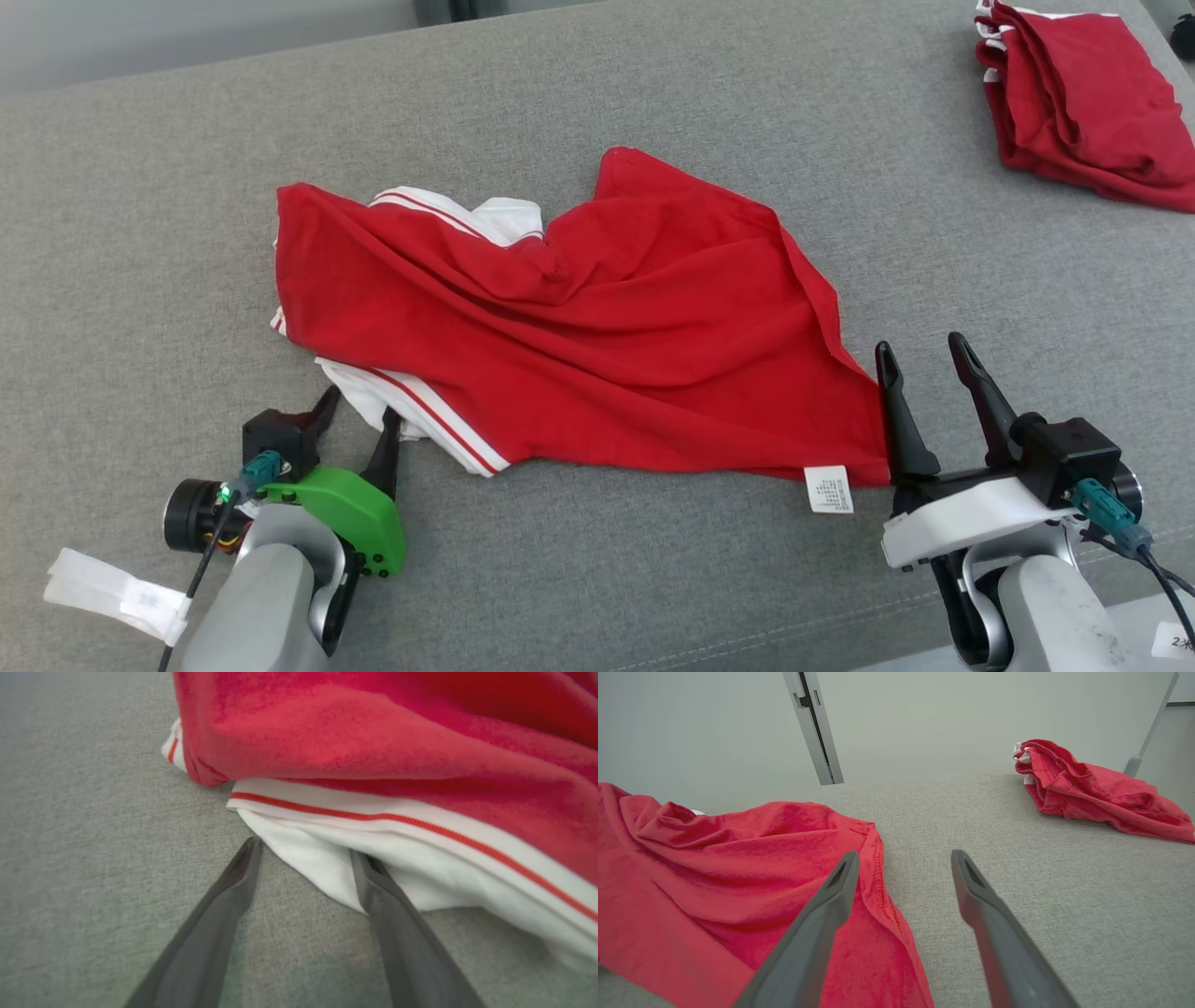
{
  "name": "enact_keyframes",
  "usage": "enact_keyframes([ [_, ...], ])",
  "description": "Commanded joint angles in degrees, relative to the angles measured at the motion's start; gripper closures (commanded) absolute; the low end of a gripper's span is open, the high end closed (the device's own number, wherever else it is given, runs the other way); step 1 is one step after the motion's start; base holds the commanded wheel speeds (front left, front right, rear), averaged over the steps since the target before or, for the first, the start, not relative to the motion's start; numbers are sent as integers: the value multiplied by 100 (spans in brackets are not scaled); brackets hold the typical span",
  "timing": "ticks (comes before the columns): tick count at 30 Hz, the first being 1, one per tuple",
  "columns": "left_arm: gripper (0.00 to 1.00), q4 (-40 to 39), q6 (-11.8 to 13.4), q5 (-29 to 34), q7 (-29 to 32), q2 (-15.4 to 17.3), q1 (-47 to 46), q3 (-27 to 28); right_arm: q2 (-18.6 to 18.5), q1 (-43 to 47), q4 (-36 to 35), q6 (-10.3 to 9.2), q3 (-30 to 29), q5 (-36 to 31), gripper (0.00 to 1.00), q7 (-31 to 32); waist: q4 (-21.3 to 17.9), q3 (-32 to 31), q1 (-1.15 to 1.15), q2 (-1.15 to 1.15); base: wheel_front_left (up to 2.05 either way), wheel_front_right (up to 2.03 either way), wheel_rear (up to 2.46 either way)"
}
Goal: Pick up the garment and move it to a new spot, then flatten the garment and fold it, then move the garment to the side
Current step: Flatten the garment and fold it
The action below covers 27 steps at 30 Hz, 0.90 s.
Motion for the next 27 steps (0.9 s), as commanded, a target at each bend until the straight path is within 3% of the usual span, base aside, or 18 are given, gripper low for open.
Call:
enact_keyframes([
  [1,100,155,-44,-27,66,-85,36,-110,1,-19,17,-4,-9,-1,0,-17,17,-28,0,0,0,0,0],
  [8,100,-160,-42,-261,-111,-86,64,-103,-21,123,49,-4,-120,-16,0,-17,265,-310,0,0,0,0,0],
  [15,100,-1191,73,-250,-119,69,653,-41,-11,290,84,-4,-195,21,0,-16,618,-633,0,0,0,0,0],
  [27,100,-3541,670,-621,900,355,2525,85,-2,415,73,-4,-393,33,0,-16,1018,-671,0,0,0,0,0],
])
